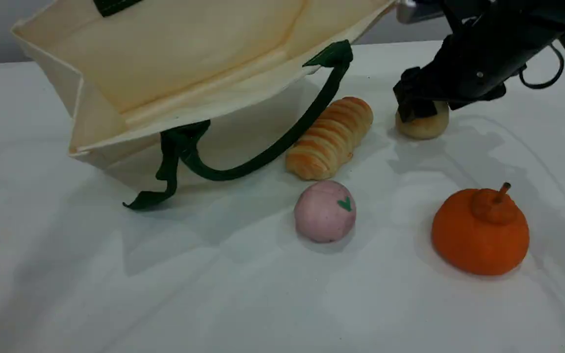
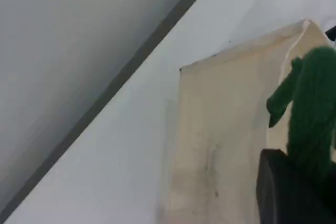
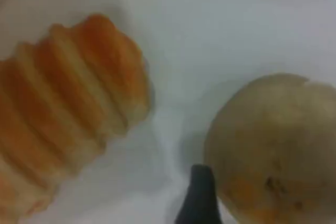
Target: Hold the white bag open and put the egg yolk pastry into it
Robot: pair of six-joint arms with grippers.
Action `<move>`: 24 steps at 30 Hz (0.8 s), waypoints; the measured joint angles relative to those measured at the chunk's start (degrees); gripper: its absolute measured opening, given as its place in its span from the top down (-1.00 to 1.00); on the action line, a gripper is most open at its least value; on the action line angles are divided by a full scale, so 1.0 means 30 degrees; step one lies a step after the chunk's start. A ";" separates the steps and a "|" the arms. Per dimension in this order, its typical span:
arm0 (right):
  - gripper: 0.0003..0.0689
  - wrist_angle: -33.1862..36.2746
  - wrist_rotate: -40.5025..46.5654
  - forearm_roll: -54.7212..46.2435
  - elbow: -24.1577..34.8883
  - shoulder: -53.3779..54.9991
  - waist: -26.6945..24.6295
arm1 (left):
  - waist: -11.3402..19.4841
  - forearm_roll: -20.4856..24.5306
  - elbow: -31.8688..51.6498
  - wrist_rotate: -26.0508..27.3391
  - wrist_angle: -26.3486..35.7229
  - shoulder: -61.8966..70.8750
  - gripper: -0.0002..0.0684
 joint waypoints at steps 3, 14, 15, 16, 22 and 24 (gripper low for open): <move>-0.56 -0.0256 0.0000 0.0000 0.0000 0.0193 0.0000 | 0.0000 -0.0020 0.0000 0.0000 0.0000 0.0000 0.75; 0.03 -0.1622 0.0000 0.0017 -0.0170 0.1105 0.0000 | 0.0000 -0.0020 0.0000 -0.0055 0.0000 0.0000 0.75; 0.11 -0.1671 0.0000 0.0017 -0.0166 0.1105 0.0000 | 0.0000 -0.0020 0.0000 -0.0055 0.0000 0.0000 0.75; 0.17 -0.1698 0.0000 0.0017 -0.0166 0.1105 0.0000 | 0.0000 -0.0020 0.0000 -0.0055 0.0000 0.0000 0.75; 0.46 -0.1721 0.0000 0.0094 -0.0166 0.1120 0.0000 | 0.0000 -0.0020 0.0000 -0.0069 0.0000 0.0000 0.75; 0.49 -0.1565 -0.0153 0.0058 -0.0166 0.1103 0.0000 | 0.0000 -0.0020 0.0000 -0.0069 0.0000 0.0000 0.75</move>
